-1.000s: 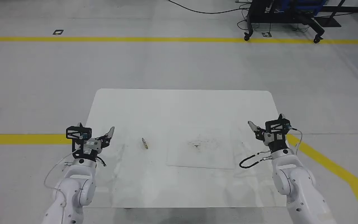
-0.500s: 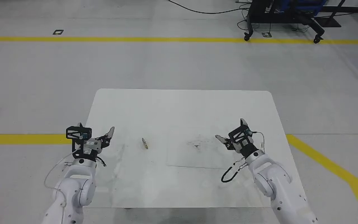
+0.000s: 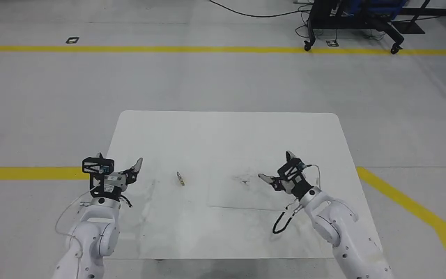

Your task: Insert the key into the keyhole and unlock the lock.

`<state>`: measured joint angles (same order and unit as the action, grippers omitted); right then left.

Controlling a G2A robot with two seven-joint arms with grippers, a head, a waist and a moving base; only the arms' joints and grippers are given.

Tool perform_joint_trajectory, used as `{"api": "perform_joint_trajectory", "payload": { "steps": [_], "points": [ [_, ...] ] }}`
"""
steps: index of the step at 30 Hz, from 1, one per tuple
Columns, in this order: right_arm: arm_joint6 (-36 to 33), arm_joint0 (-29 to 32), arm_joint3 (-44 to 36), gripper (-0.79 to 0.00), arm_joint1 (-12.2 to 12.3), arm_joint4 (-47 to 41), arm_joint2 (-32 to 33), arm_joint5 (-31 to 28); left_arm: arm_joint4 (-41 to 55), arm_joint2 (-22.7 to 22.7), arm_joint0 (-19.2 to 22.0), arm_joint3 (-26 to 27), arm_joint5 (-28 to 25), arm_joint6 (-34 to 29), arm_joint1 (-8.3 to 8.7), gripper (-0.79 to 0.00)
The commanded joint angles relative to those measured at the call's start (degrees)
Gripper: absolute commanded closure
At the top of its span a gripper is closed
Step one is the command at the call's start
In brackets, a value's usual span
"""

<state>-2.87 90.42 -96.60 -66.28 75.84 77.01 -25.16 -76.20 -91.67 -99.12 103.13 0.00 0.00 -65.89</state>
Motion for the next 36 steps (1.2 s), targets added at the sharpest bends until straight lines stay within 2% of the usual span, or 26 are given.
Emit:
{"api": "perform_joint_trajectory", "payload": {
  "steps": [1, 5, 9, 12, 14, 16, 17, 19, 26, 28, 36],
  "points": [
    [-0.8, -3.0, 2.9, -0.785, 0.0, -1.8, -1.2, -7.5, 0.0, 0.0, 0.0, 0.0, 0.0, 0.0, 0.00, -0.785],
    [-0.4, -7.7, 7.0, -0.785, 0.2, -0.2, -3.4, -16.5, 0.0, 0.0, 0.0, 0.0, 0.0, 0.0, 0.00, -0.785],
    [2.2, -11.1, 10.3, -0.785, 0.5, 5.9, -5.4, -22.4, 0.0, 0.0, 0.0, 0.0, 0.0, 0.0, 0.00, -0.785],
    [2.8, -13.5, 12.7, -0.785, 0.4, 9.6, -7.3, -21.8, 0.0, 0.0, 0.0, 0.0, 0.0, 0.0, 0.00, -0.785],
    [1.7, -15.1, 13.6, -0.748, 0.4, 12.1, -8.8, -22.0, 0.0, 0.0, 0.0, 0.0, 0.0, 0.0, 0.00, -0.785],
    [0.3, -16.5, 14.4, -0.683, 0.2, 13.6, -10.2, -22.3, 0.0, 0.0, 0.0, 0.0, 0.0, 0.0, 0.00, -0.785],
    [-0.4, -17.2, 14.9, -0.616, 0.2, 14.1, -10.9, -22.6, 0.0, 0.0, 0.0, 0.0, 0.0, 0.0, 0.00, -0.785],
    [-1.7, -18.4, 15.8, -0.372, 0.0, 14.6, -12.0, -23.1, 0.0, 0.0, 0.0, 0.0, 0.0, 0.0, 0.00, -0.785],
    [-6.2, -20.8, 17.6, -0.191, -0.4, 14.8, -14.9, -23.4, 0.0, 0.0, 0.0, 0.0, 0.0, 0.0, 0.00, -0.785],
    [-6.3, -20.9, 17.6, -0.006, -0.4, 14.4, -15.0, -23.1, 0.0, 0.0, 0.0, 0.0, 0.0, 0.0, 0.00, -0.785],
    [-3.8, -19.6, 15.9, 0.000, 0.5, 14.5, -13.1, -24.8, 0.0, 0.0, 0.0, 0.0, 0.0, 0.0, 0.00, -0.785]
  ]
}}
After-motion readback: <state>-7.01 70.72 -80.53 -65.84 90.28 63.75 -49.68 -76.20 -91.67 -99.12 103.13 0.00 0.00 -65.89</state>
